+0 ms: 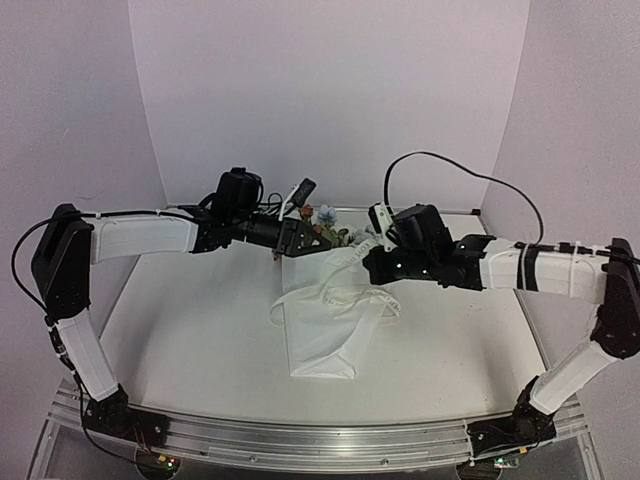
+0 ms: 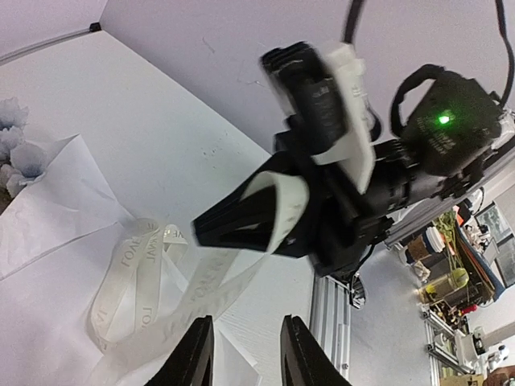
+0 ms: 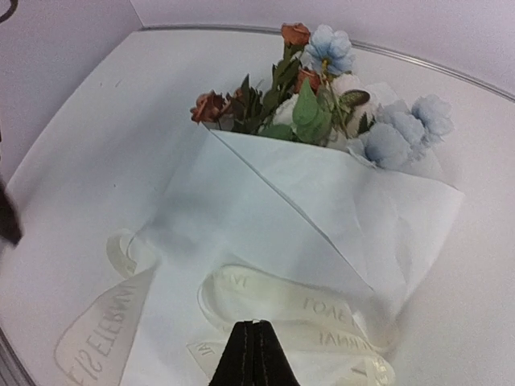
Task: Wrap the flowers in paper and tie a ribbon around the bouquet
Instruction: Pass from the left arm to the right, then cross the ribbon over the folded bouquet.
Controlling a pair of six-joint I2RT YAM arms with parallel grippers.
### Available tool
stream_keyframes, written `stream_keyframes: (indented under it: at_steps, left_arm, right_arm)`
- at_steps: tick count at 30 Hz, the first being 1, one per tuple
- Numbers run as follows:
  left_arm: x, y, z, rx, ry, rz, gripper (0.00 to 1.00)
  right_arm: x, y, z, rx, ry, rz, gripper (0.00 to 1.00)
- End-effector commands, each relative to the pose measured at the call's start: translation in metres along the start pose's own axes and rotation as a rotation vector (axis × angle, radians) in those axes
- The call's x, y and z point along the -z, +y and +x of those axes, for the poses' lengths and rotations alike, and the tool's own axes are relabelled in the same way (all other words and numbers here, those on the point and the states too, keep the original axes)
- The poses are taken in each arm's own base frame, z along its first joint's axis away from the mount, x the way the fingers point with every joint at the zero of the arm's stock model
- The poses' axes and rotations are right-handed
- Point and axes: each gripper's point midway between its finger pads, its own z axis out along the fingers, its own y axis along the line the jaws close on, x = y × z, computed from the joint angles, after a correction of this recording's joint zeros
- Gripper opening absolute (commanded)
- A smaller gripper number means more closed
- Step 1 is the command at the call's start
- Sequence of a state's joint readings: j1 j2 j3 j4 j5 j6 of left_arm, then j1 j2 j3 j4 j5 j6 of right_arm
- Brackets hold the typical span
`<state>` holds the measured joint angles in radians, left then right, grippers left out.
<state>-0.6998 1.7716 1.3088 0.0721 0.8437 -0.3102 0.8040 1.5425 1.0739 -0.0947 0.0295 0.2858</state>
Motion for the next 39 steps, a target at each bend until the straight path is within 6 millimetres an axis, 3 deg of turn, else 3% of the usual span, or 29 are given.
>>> stream_keyframes:
  at_steps: [1, 5, 10, 13, 17, 24, 32, 36, 39]
  left_arm:
    - [-0.004, 0.021, -0.006, 0.031, -0.049, -0.092, 0.39]
    - [-0.005, 0.054, 0.001, 0.094, -0.044, -0.231, 0.41]
    - [-0.02, 0.088, 0.025, 0.144, 0.085, -0.32, 0.42]
    - [-0.032, 0.099, 0.037, 0.145, 0.166, -0.33, 0.44]
    - [-0.044, 0.113, 0.063, 0.155, 0.285, -0.372, 0.48]
    - [-0.048, 0.117, 0.084, 0.201, 0.355, -0.443, 0.54]
    - [-0.062, 0.113, 0.099, 0.211, 0.398, -0.46, 0.56]
    - [-0.063, 0.119, 0.105, 0.204, 0.414, -0.514, 0.48]
    - [-0.062, 0.121, 0.104, 0.194, 0.417, -0.546, 0.32]
  right_arm:
    - [0.049, -0.033, 0.041, 0.103, 0.217, 0.156, 0.0]
    - [0.074, -0.043, 0.067, 0.131, 0.286, 0.183, 0.0]
    - [0.087, -0.023, 0.099, 0.176, 0.36, 0.092, 0.0]
    - [0.092, -0.017, 0.112, 0.224, 0.397, 0.099, 0.0]
    - [0.092, -0.024, 0.127, 0.231, 0.423, 0.14, 0.0]
    - [0.092, -0.031, 0.14, 0.249, 0.438, 0.189, 0.0]
    - [0.087, -0.032, 0.138, 0.266, 0.44, 0.217, 0.0]
    - [0.085, -0.035, 0.136, 0.28, 0.437, 0.24, 0.0]
    - [0.085, -0.038, 0.131, 0.292, 0.424, 0.264, 0.0]
